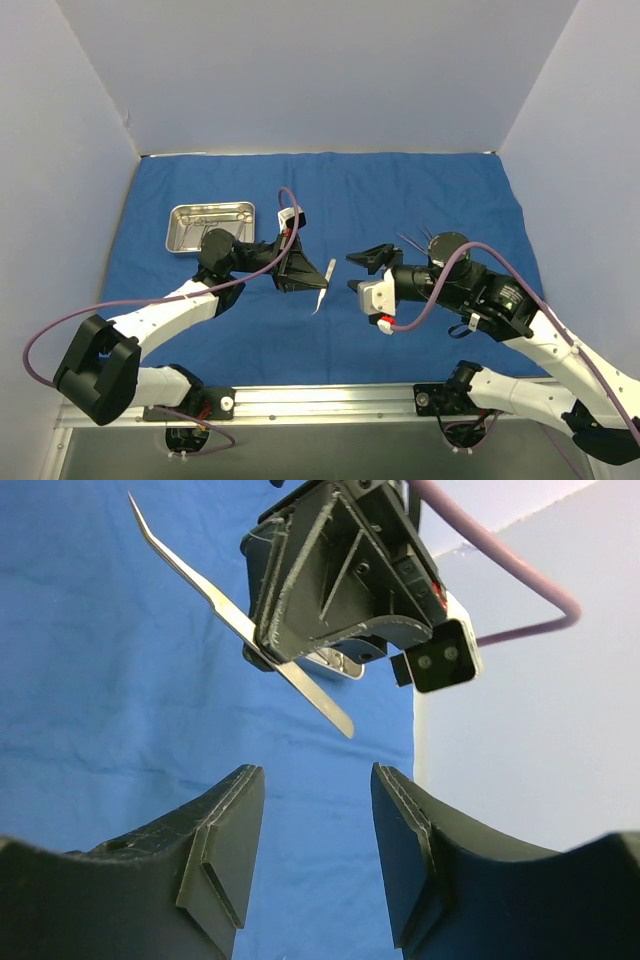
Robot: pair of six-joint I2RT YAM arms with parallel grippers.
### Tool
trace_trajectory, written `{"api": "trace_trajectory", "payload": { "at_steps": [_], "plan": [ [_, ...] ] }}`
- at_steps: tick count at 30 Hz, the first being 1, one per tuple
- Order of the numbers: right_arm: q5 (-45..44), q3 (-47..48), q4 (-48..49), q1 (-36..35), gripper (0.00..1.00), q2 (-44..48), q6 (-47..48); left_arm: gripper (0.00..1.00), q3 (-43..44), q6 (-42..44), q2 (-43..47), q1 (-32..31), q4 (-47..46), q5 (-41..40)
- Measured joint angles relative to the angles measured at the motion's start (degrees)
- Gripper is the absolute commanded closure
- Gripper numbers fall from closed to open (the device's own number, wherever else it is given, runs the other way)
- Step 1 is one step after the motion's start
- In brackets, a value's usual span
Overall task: Open and lay out the surgical kit
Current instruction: Place the medical item in the surgical kit.
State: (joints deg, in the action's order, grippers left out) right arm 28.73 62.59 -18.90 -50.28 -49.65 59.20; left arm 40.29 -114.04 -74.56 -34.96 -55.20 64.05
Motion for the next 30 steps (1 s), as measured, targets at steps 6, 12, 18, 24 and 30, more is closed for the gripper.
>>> {"api": "trace_trajectory", "payload": {
  "at_steps": [6,12,18,24,30],
  "plan": [
    [-1.18,0.44,-0.15,-1.57,0.54,-2.67,1.55,0.98,-0.09,-0.59,0.00,-0.24,-0.96,0.00],
    [-2.84,0.79,0.63,-3.72,0.54,-5.14,2.43,0.98,-0.11,-0.81,0.00,-0.72,-1.27,0.02],
    [-5.03,1.92,1.55,-5.92,0.55,-6.67,2.75,0.98,-0.13,-0.83,-0.02,-0.83,-1.62,0.02],
    [-7.06,2.25,1.97,-7.96,0.56,-7.21,3.32,0.98,-0.20,-0.83,-0.26,-1.01,-2.38,-0.02],
    [-8.48,2.25,1.95,-8.68,0.68,-7.08,3.52,0.98,-0.31,-0.83,-0.35,-1.01,-2.56,-0.15]
  ]
}}
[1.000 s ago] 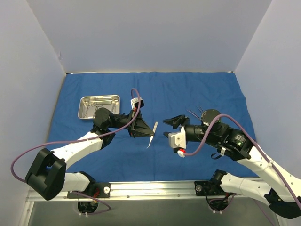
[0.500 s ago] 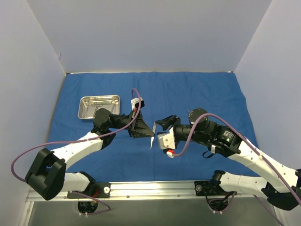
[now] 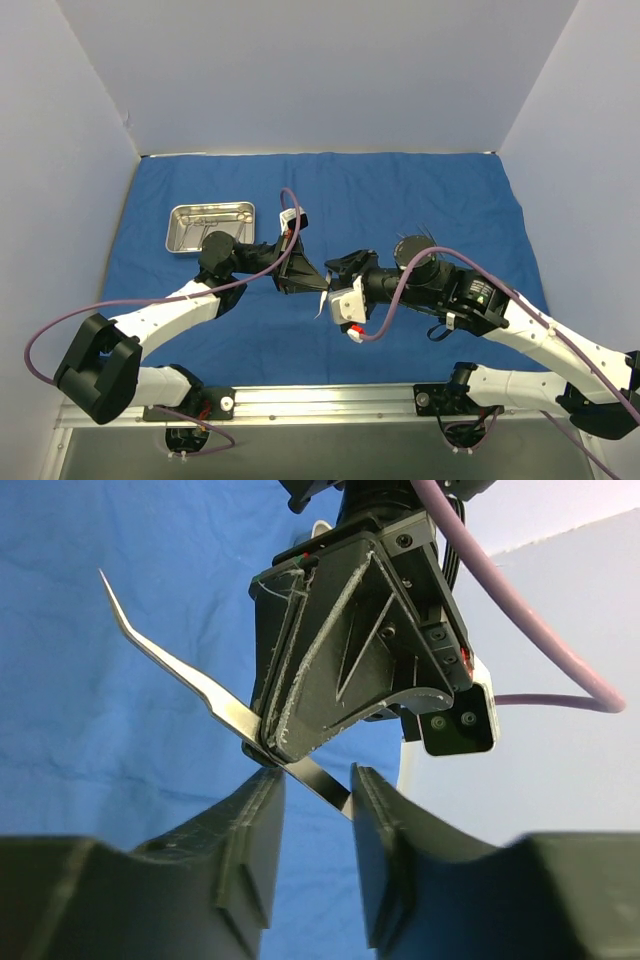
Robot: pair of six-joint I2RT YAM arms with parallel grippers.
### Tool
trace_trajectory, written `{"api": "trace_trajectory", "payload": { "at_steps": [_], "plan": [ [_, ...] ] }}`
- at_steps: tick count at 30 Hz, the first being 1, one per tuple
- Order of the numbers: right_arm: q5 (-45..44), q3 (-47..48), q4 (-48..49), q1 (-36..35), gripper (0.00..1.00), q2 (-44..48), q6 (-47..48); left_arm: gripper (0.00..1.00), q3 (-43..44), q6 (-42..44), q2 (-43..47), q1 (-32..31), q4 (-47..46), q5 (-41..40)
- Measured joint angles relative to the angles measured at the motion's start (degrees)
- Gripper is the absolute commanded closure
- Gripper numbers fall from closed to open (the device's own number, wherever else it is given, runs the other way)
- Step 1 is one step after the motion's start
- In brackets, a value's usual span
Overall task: Open and lay out the surgical kit
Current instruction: Place the medical item in the surgical kit.
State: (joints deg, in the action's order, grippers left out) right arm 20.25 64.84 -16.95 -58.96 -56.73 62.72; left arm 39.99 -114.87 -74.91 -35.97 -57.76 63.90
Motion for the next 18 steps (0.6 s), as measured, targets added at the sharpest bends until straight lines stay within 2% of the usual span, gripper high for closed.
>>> {"api": "trace_trajectory", "payload": {
  "at_steps": [2,4,8,9,12,13,14,18],
  "plan": [
    [-0.39,0.00,0.07,-0.39,0.79,0.00,0.31,0.98,0.00,0.00,-0.04,-0.04,-0.02,0.00],
    [-0.66,0.00,0.26,-0.42,0.81,-0.02,0.61,0.98,0.00,-0.17,-0.17,-0.11,-0.09,0.02],
    [-1.01,0.00,-0.33,-0.44,1.00,-0.07,1.64,0.98,0.00,-1.11,-0.44,-0.04,-0.44,-0.07],
    [-1.01,0.00,-0.83,-0.46,1.00,-0.07,1.99,0.98,0.00,-1.57,-0.48,-0.04,-0.61,-0.13],
    [-1.16,0.00,-1.29,-0.46,1.00,-0.07,2.73,0.72,0.00,-2.25,-0.81,0.04,-1.38,-0.37],
    [-1.16,0.00,-1.49,-0.50,1.00,-0.07,2.73,0.66,0.00,-2.12,-0.92,0.07,-1.92,-0.55],
    [-1.09,0.00,-1.70,-0.59,1.00,-0.07,2.64,0.54,0.00,-1.81,-0.96,0.07,-2.32,-0.90],
    [-1.18,-0.02,-0.76,-0.72,1.00,-0.04,2.05,0.34,0.04,-1.09,-0.98,0.04,-1.97,-1.29]
  ]
}}
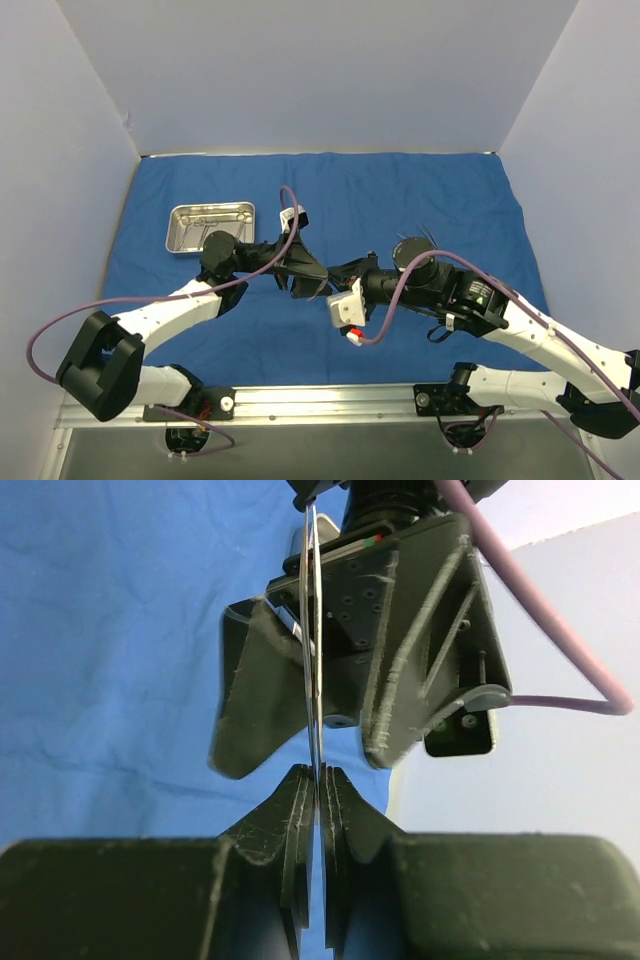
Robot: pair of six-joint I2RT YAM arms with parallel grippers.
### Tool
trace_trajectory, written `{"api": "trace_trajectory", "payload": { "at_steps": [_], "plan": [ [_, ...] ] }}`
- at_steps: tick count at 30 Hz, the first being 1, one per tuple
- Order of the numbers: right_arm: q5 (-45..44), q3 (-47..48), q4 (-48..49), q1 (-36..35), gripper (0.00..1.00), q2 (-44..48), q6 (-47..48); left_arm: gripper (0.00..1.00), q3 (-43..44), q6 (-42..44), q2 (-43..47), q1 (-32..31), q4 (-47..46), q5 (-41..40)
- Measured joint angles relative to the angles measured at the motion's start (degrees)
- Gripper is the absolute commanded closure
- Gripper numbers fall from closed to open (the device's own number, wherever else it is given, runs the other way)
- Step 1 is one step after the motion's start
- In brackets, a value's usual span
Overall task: Open and lay out the surgical kit
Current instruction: Place the medical item in the surgical kit.
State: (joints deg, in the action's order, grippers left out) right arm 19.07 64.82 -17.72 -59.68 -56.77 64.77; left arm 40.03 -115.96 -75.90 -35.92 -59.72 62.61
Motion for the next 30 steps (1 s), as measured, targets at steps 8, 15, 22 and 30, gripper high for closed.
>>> {"api": "trace_trajectory", "payload": {
  "at_steps": [8,15,22,30],
  "plan": [
    [0.33,-2.27,0.44,1.79,1.00,0.09,-2.86,0.06,1.36,1.97,-0.07,5.33,10.01,0.92],
    [2.93,-9.57,0.55,17.03,1.00,0.09,-11.26,0.06,16.65,34.82,-0.11,23.61,60.22,-4.02],
    [1.31,-10.82,1.97,31.61,1.00,-10.23,-24.94,0.06,35.43,63.60,-5.97,25.94,94.25,-17.33],
    [-6.29,0.42,-4.26,43.36,1.00,-35.91,-36.46,0.06,51.10,81.22,-17.84,26.53,115.12,-33.42]
  ]
}}
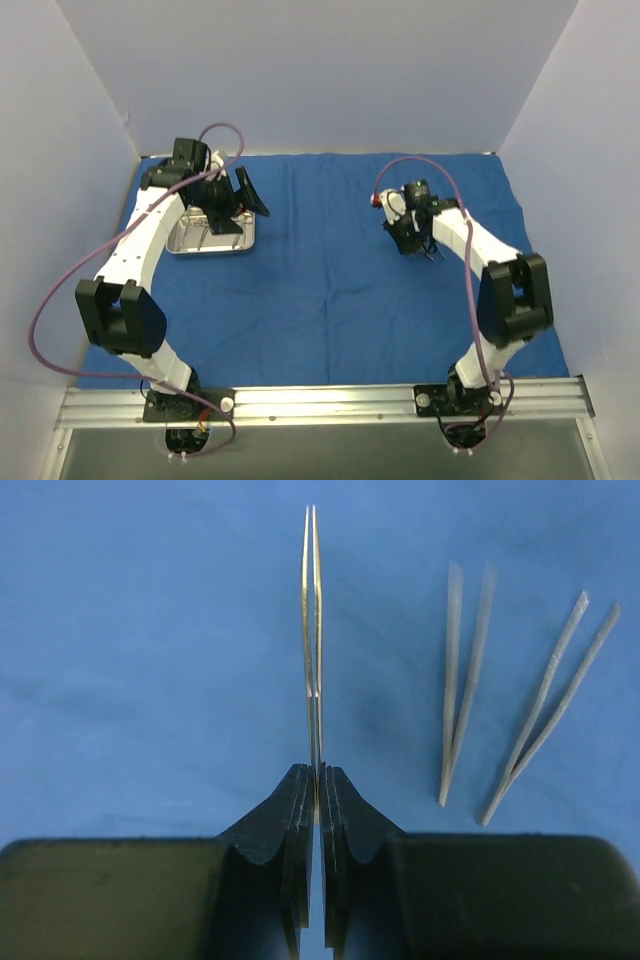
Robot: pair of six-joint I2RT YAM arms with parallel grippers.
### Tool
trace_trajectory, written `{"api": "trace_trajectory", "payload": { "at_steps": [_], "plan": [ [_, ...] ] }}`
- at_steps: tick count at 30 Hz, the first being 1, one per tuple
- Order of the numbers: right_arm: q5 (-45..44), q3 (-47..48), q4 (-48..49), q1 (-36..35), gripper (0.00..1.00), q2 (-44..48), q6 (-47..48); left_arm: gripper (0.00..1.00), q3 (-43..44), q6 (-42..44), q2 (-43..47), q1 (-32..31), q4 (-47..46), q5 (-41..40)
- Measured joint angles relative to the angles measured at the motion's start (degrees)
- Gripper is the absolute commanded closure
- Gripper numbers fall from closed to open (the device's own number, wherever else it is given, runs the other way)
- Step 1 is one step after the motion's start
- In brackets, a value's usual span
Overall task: Open and lay out the surgical kit
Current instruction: Place the medical item in the surgical kit.
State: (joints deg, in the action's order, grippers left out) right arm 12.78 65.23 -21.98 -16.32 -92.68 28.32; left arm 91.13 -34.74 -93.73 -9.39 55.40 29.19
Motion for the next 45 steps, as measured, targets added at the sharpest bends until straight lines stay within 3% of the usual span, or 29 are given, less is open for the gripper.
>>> {"api": "trace_trajectory", "payload": {
  "at_steps": [5,12,36,45],
  "plan": [
    [-3.58,9.97,-4.59,2.67,1.00,-9.68,-4.70,0.06,7.67,5.49,-3.06,-0.46,4.59,-6.51],
    [-5.95,16.11,-9.51,2.62,1.00,-15.56,-7.15,0.06,9.35,9.09,-4.63,-1.01,7.89,-11.04],
    [-10.21,14.64,-13.03,1.25,1.00,-20.00,-7.23,0.06,12.52,10.01,-8.41,-0.94,9.60,-11.52],
    [-10.71,15.28,-13.11,1.18,0.95,-22.51,-7.23,0.06,12.63,10.23,-8.46,-0.81,9.62,-11.32]
  ]
}}
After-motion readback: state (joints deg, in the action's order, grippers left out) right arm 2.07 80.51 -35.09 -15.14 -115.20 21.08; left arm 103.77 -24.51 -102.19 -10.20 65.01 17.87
